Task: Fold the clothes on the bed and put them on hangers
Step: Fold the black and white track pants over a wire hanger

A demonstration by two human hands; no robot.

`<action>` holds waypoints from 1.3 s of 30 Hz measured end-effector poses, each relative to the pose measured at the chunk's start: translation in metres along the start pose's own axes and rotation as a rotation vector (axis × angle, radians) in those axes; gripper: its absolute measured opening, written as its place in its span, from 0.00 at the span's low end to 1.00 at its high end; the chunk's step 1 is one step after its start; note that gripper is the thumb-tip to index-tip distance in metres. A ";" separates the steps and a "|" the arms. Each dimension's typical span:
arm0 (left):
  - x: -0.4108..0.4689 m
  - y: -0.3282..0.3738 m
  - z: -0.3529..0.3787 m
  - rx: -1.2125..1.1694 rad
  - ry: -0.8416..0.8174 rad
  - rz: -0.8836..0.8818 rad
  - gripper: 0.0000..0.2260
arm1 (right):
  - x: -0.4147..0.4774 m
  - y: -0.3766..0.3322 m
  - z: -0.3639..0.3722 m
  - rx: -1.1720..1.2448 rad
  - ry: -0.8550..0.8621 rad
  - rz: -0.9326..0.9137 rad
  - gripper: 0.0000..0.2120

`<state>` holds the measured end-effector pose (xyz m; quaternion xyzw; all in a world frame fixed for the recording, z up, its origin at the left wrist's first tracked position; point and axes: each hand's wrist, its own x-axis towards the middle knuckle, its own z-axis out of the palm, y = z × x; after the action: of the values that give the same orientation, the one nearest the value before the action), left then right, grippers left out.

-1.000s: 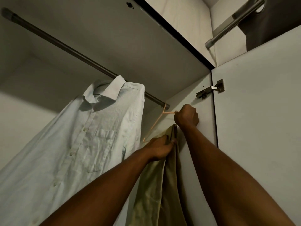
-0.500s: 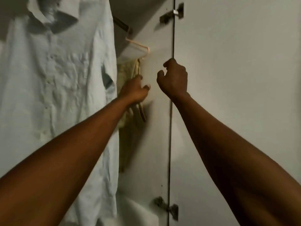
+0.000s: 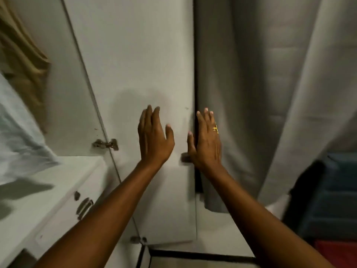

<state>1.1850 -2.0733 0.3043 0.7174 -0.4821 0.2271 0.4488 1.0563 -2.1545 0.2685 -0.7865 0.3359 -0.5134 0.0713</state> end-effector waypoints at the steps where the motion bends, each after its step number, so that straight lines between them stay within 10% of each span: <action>1: -0.028 0.021 0.018 -0.026 -0.053 0.024 0.27 | -0.021 0.023 -0.022 -0.028 -0.013 0.040 0.32; 18: -0.451 0.461 0.170 -0.310 -0.978 0.510 0.29 | -0.424 0.290 -0.488 -0.568 -0.194 0.897 0.32; 39: -0.907 0.798 0.000 -0.755 -1.499 1.855 0.28 | -0.848 0.089 -0.812 -0.942 0.499 2.069 0.30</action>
<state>0.0788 -1.7369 -0.0446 -0.1130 -0.9769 -0.1590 -0.0874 0.1113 -1.5233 -0.0407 0.0373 0.9798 -0.1750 0.0890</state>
